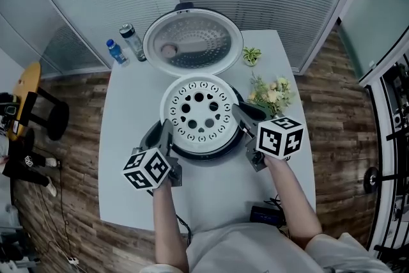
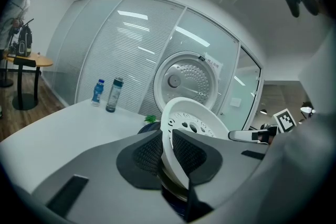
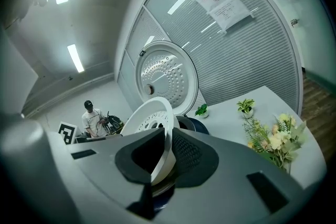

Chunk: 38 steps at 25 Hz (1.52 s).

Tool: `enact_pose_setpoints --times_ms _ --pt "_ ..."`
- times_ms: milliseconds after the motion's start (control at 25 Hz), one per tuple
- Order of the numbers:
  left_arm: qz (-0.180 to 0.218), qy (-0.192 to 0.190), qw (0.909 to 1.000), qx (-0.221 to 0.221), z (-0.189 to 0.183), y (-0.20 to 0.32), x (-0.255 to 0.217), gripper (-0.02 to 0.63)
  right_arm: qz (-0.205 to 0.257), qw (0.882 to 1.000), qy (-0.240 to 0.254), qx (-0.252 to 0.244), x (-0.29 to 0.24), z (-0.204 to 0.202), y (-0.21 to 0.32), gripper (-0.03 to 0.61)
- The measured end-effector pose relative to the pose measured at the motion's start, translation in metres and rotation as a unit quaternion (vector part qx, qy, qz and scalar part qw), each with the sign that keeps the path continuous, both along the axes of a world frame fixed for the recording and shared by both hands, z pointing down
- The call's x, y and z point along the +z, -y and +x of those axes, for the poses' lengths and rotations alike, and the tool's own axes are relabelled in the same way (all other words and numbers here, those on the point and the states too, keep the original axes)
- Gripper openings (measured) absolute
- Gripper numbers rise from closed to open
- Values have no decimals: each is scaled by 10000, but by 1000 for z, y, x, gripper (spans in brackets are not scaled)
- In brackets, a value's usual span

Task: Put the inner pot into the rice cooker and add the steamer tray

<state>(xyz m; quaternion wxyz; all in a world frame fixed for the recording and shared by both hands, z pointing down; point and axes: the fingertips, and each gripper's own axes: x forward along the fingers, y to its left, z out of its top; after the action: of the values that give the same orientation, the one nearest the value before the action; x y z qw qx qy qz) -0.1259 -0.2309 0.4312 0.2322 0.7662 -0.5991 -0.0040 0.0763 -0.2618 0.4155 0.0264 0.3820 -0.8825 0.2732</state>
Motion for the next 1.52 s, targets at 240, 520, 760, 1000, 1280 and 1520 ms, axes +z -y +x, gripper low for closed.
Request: enact_pose_setpoints --times_ms 240,520,760,1000,1280,1520 --pt "-47 103 9999 1 0 2 6 63 -12 10000 -63 -51 6 -1 2 44" --pt "-92 221 9997 -12 0 3 8 69 37 9997 -215 -103 6 -2 3 48" --pt "-119 350 9993 -6 -1 5 11 72 66 9993 -333 -124 9 -3 5 52" --pt "-144 488 9987 3 1 5 13 77 81 9990 -410 -147 11 -1 4 55" --pt "-183 587 9981 18 2 7 15 78 98 9985 -530 -139 13 -1 6 60" --pt "-245 660 9975 59 3 11 20 78 114 9978 -649 -123 17 -2 10 64"
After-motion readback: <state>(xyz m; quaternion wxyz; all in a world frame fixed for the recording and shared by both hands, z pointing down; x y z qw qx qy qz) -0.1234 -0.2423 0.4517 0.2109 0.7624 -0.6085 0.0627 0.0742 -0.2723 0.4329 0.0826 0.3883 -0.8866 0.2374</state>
